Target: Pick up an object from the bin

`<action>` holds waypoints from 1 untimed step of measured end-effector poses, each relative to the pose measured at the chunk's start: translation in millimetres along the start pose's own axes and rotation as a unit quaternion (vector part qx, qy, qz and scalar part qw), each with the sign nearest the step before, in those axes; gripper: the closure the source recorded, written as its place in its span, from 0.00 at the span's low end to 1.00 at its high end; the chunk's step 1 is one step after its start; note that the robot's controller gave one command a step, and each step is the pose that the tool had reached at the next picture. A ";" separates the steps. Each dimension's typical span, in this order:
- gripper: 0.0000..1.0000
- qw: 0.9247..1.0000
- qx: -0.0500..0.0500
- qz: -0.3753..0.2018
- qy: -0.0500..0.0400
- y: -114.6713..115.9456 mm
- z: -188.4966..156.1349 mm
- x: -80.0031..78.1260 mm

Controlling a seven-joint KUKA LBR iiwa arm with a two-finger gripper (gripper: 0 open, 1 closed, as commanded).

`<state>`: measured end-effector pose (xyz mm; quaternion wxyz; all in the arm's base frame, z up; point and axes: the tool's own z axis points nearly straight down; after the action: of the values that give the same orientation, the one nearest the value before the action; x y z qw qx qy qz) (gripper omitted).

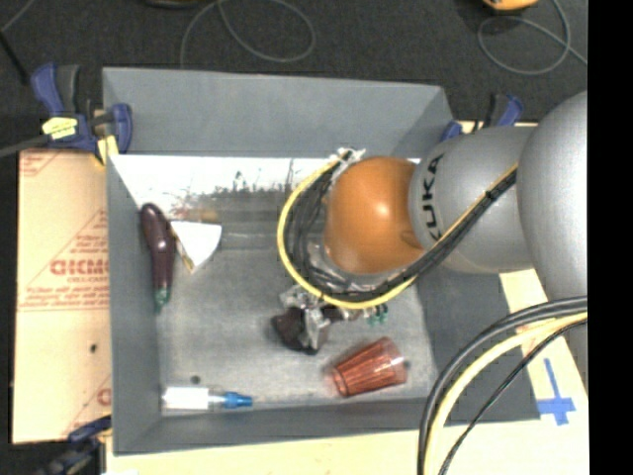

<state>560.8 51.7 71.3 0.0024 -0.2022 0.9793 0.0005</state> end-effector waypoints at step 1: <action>1.00 1.000 0.000 0.001 0.000 0.0 0.0 0.0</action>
Offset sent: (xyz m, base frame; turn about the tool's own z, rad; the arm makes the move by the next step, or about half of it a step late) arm -0.0005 0.0053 0.0760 0.0391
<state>560.8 51.7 71.3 0.0023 -0.2016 0.9795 0.0006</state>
